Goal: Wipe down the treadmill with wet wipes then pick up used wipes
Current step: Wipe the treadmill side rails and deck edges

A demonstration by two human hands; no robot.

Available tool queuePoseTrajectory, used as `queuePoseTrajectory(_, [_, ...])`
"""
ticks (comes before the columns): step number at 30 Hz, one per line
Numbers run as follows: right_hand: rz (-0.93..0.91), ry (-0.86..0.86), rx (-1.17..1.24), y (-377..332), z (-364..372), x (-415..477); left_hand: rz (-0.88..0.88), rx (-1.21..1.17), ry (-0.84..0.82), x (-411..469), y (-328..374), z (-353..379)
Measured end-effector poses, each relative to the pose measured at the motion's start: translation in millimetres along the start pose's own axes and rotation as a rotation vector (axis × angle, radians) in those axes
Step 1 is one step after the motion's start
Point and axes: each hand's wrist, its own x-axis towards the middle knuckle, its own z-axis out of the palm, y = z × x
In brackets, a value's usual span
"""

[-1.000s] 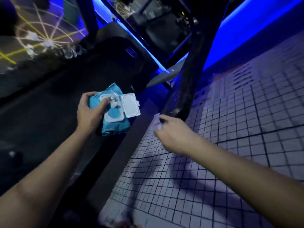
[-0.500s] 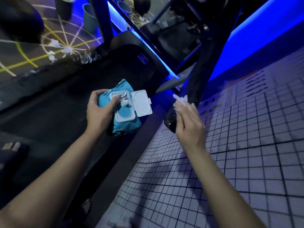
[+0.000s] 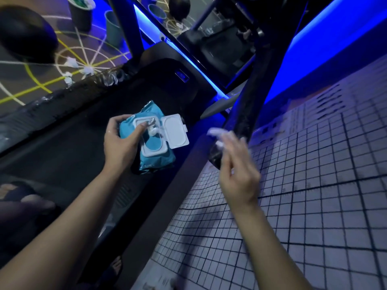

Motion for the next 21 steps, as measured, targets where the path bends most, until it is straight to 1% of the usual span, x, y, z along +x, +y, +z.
queuePoseTrajectory(1, [0.052, 0.044, -0.026, 9.1, 0.5, 8.5, -0.003, -0.001, -0.007, -1.2, 1.1, 2.5])
queuePoseTrajectory(2, [0.098, 0.051, -0.05, 17.6, 3.6, 12.6, -0.006, -0.002, -0.017, -2.4, 1.8, 5.3])
queuePoseTrajectory(4, [0.105, 0.007, -0.11, 27.9, 15.1, 4.4, -0.007, 0.007, -0.042, -6.3, 3.2, 12.3])
queuePoseTrajectory(6, [0.01, -0.025, -0.176, 31.8, 24.6, -13.6, -0.02, 0.002, -0.059, -12.0, 2.0, 19.3])
queuePoseTrajectory(8, [-0.088, -0.086, -0.178, 26.2, 27.7, -26.5, -0.028, -0.011, -0.069, -18.7, 2.5, 25.7])
queuePoseTrajectory(10, [-0.193, -0.236, -0.091, 14.7, 24.6, -34.7, -0.039, -0.012, -0.074, -25.9, 3.4, 32.8])
queuePoseTrajectory(11, [-0.216, -0.307, -0.022, 10.1, 21.7, -36.5, -0.042, -0.014, -0.074, -28.6, 4.8, 35.9])
queuePoseTrajectory(12, [-0.192, -0.336, 0.047, 7.4, 17.1, -33.3, -0.046, -0.014, -0.07, -29.9, 6.8, 37.7])
queuePoseTrajectory(13, [-0.106, -0.311, 0.113, 6.0, 11.0, -25.6, -0.056, -0.022, -0.06, -31.3, 8.5, 38.9])
queuePoseTrajectory(14, [0.036, -0.231, 0.18, 6.6, 3.0, -12.2, -0.061, -0.028, -0.044, -31.2, 11.8, 40.3])
queuePoseTrajectory(16, [0.387, -0.06, 0.309, 16.5, -18.9, 23.6, -0.059, -0.021, -0.011, -30.4, 18.1, 42.6])
queuePoseTrajectory(17, [0.526, -0.009, 0.365, 26.7, -29.8, 43.4, -0.059, -0.013, 0.006, -29.6, 21.2, 44.8])
queuePoseTrajectory(18, [0.62, 0.015, 0.398, 38.1, -37.3, 61.3, -0.07, -0.015, 0.026, -28.0, 23.7, 47.0])
queuePoseTrajectory(19, [0.672, 0.008, 0.402, 50.3, -41.2, 75.5, -0.088, -0.022, 0.039, -26.7, 26.1, 49.3])
queuePoseTrajectory(21, [0.673, -0.068, 0.357, 71.9, -38.9, 91.9, -0.11, -0.035, 0.049, -26.2, 29.8, 54.2])
